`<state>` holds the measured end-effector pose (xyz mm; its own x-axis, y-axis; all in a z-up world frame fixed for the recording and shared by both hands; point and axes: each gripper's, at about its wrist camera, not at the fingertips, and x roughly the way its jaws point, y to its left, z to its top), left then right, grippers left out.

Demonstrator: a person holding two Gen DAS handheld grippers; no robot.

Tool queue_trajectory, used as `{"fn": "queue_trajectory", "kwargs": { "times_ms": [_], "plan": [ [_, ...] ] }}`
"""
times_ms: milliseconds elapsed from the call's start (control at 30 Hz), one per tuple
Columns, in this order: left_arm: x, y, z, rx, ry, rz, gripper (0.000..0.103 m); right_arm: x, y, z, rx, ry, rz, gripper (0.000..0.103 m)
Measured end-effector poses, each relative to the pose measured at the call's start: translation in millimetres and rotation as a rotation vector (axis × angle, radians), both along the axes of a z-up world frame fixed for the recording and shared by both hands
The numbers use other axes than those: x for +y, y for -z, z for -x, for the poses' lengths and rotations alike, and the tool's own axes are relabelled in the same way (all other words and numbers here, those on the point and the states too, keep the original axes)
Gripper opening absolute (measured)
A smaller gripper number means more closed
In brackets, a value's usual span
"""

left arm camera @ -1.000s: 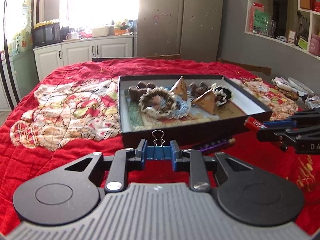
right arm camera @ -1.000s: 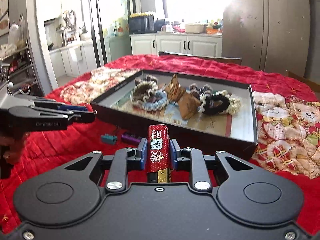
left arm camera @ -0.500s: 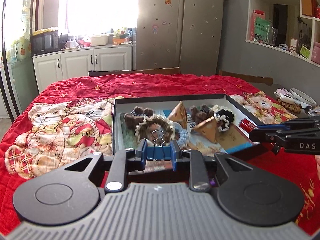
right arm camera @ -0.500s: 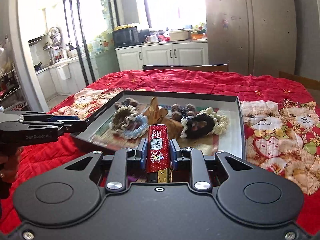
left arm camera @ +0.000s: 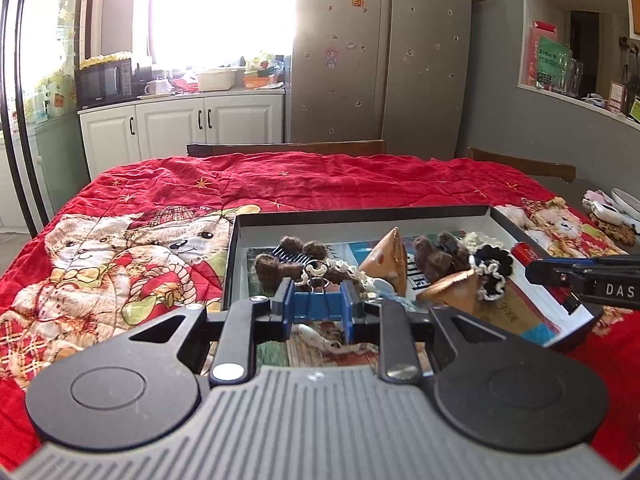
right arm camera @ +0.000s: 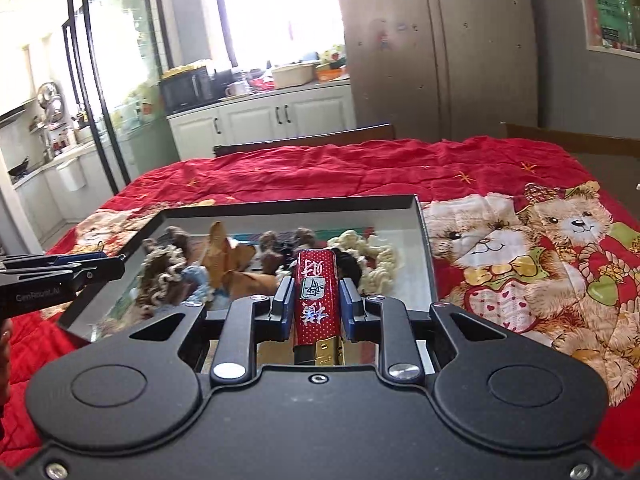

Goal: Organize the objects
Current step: 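Carry the binder clip with the left gripper while the right gripper carries the red lighter over the box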

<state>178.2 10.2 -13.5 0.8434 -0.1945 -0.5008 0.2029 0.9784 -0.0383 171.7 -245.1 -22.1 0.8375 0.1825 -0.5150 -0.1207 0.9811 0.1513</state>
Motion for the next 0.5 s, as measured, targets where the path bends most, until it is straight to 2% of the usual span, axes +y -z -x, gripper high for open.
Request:
{"fn": "queue_trajectory", "kwargs": {
  "times_ms": [500],
  "plan": [
    [-2,25,-20,0.04,-0.025,-0.012,0.027,11,18,-17,0.004,0.015,0.036,0.023]
  ]
}}
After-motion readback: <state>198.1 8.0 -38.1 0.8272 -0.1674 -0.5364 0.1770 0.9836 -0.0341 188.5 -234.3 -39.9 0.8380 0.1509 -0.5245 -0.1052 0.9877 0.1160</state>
